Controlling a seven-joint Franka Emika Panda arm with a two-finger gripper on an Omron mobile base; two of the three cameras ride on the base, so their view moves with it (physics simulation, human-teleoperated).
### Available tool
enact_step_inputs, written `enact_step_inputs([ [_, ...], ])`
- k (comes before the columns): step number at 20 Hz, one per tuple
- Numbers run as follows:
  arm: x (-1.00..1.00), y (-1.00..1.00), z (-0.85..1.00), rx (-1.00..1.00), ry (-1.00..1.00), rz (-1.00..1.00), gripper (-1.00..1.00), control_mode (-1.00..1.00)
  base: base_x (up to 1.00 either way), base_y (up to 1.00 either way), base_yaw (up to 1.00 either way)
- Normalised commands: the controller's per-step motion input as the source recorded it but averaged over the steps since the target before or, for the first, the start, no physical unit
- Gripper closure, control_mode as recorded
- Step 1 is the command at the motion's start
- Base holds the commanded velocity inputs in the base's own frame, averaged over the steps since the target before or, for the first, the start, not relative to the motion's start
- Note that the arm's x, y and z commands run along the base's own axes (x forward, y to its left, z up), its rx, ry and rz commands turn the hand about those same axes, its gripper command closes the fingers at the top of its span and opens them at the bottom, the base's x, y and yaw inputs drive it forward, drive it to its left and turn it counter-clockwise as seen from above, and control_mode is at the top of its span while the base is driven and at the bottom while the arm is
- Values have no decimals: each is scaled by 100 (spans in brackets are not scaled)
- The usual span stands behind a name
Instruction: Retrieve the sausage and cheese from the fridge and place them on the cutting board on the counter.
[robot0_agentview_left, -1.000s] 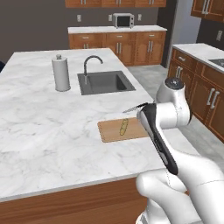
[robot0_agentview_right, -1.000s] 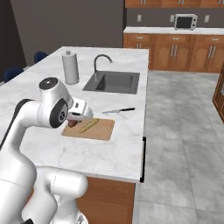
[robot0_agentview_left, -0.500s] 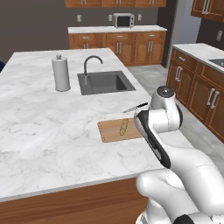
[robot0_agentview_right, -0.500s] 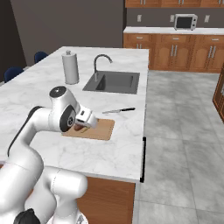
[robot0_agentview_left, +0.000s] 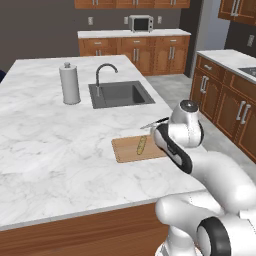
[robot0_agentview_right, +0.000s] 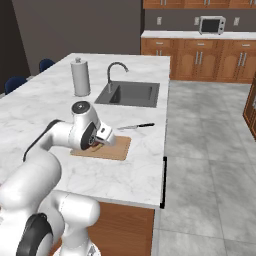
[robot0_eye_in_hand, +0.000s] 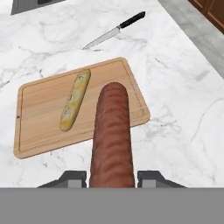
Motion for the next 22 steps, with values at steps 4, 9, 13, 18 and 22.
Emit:
enact_step_inputs([
  [4,49,0,-16,9,0,-1,100,-100,0,0,0],
  [9,28,0,-27,4,2,-1,100,-100,0,0,0],
  [13,27,0,-32,0,0,-1,100,-100,0,0,0],
  [18,22,0,-29,0,0,-1,100,-100,0,0,0],
  [22,38,0,-21,1,0,-1,100,-100,0,0,0],
])
